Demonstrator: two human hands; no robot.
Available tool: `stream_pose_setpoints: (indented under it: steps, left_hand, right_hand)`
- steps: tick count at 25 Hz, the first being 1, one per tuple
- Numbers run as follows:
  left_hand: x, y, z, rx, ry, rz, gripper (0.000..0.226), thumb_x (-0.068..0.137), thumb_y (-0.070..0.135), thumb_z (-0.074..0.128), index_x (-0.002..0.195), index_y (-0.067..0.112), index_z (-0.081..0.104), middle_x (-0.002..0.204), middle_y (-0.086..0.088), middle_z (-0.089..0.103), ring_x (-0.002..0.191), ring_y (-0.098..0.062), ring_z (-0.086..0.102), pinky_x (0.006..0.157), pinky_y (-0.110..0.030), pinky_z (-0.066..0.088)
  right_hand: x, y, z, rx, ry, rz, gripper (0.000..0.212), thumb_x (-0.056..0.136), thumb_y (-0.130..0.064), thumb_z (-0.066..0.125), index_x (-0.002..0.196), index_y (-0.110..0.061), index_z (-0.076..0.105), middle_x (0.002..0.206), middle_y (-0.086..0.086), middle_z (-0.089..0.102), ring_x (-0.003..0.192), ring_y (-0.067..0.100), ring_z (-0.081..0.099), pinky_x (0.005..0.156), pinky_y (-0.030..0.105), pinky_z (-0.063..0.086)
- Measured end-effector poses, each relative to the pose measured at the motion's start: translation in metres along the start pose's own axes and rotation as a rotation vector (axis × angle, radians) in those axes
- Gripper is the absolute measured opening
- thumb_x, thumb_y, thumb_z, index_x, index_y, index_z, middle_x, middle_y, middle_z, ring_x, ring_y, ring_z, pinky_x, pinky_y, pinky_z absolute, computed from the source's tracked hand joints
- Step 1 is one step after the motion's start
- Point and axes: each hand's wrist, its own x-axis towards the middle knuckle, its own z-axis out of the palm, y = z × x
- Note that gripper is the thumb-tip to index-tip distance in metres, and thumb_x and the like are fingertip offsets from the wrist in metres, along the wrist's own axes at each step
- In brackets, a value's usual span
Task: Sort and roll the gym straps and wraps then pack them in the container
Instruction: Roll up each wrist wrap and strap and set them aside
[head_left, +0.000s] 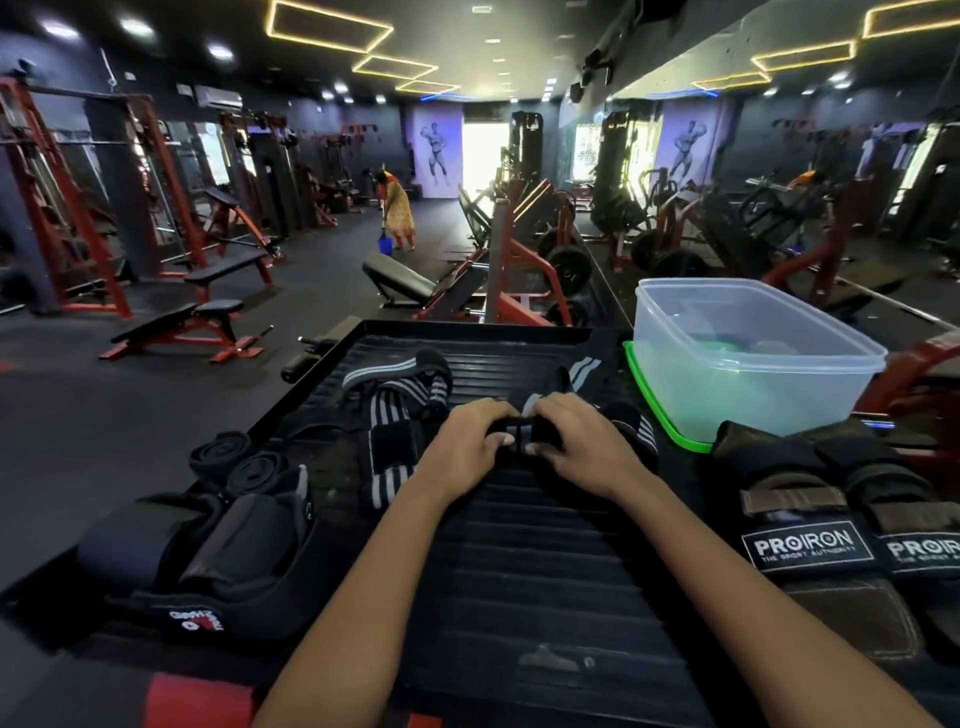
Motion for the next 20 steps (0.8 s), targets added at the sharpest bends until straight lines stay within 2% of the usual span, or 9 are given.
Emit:
stream_pose_setpoints:
  steps: [2, 4, 6, 12, 16, 20]
  left_hand:
    - [0.002, 0.003, -0.002, 0.049, -0.009, 0.005, 0.023, 0.087, 0.003, 0.062, 0.108, 0.01, 0.066, 0.101, -0.004, 0.064, 0.098, -0.019, 0.058, 0.089, -0.033, 0.046]
    - [0.005, 0.005, -0.004, 0.094, -0.002, -0.012, 0.021, 0.087, 0.001, 0.06, 0.104, 0.013, 0.065, 0.097, -0.003, 0.062, 0.093, -0.021, 0.057, 0.084, -0.038, 0.048]
    - [0.004, 0.005, -0.005, 0.122, -0.024, -0.037, 0.02, 0.086, -0.004, 0.057, 0.097, 0.011, 0.064, 0.093, -0.004, 0.058, 0.088, -0.024, 0.056, 0.079, -0.042, 0.05]
    - [0.0, 0.001, -0.008, 0.126, -0.139, -0.099, 0.02, 0.088, -0.004, 0.054, 0.097, 0.01, 0.063, 0.098, -0.007, 0.058, 0.09, -0.025, 0.057, 0.08, -0.044, 0.052]
    - [-0.004, -0.003, -0.007, 0.136, -0.213, -0.124, 0.029, 0.088, -0.003, 0.055, 0.107, 0.013, 0.069, 0.109, -0.007, 0.063, 0.096, -0.023, 0.061, 0.085, -0.042, 0.053]
    - [-0.006, 0.012, -0.005, 0.212, -0.261, -0.064, 0.036, 0.09, 0.0, 0.053, 0.12, 0.014, 0.066, 0.122, -0.006, 0.059, 0.107, -0.027, 0.057, 0.083, -0.032, 0.046]
  right_hand:
    - [-0.001, 0.002, -0.006, -0.077, -0.013, 0.049, 0.047, 0.079, -0.04, 0.074, 0.114, -0.017, 0.053, 0.115, -0.001, 0.054, 0.112, 0.019, 0.047, 0.087, 0.031, 0.04]
    - [-0.001, 0.007, -0.012, -0.197, -0.108, 0.134, 0.066, 0.076, -0.054, 0.071, 0.126, -0.02, 0.047, 0.125, -0.001, 0.05, 0.118, 0.02, 0.045, 0.09, 0.034, 0.042]
    - [-0.001, 0.013, -0.017, -0.311, -0.182, 0.199, 0.073, 0.077, -0.062, 0.065, 0.135, -0.024, 0.043, 0.131, -0.001, 0.05, 0.121, 0.022, 0.046, 0.093, 0.036, 0.042]
    - [-0.005, 0.011, -0.021, -0.57, -0.194, 0.294, 0.048, 0.088, -0.049, 0.054, 0.127, -0.022, 0.049, 0.123, 0.002, 0.058, 0.117, 0.026, 0.054, 0.091, 0.035, 0.04]
    - [-0.008, 0.003, -0.022, -0.603, -0.125, 0.393, 0.026, 0.092, -0.024, 0.051, 0.116, -0.016, 0.052, 0.116, 0.004, 0.056, 0.106, 0.028, 0.059, 0.069, 0.034, 0.04]
    - [-0.015, 0.005, -0.037, -0.693, -0.057, 0.572, 0.021, 0.096, -0.016, 0.047, 0.113, -0.01, 0.058, 0.116, 0.009, 0.052, 0.098, 0.032, 0.063, 0.064, 0.033, 0.036]
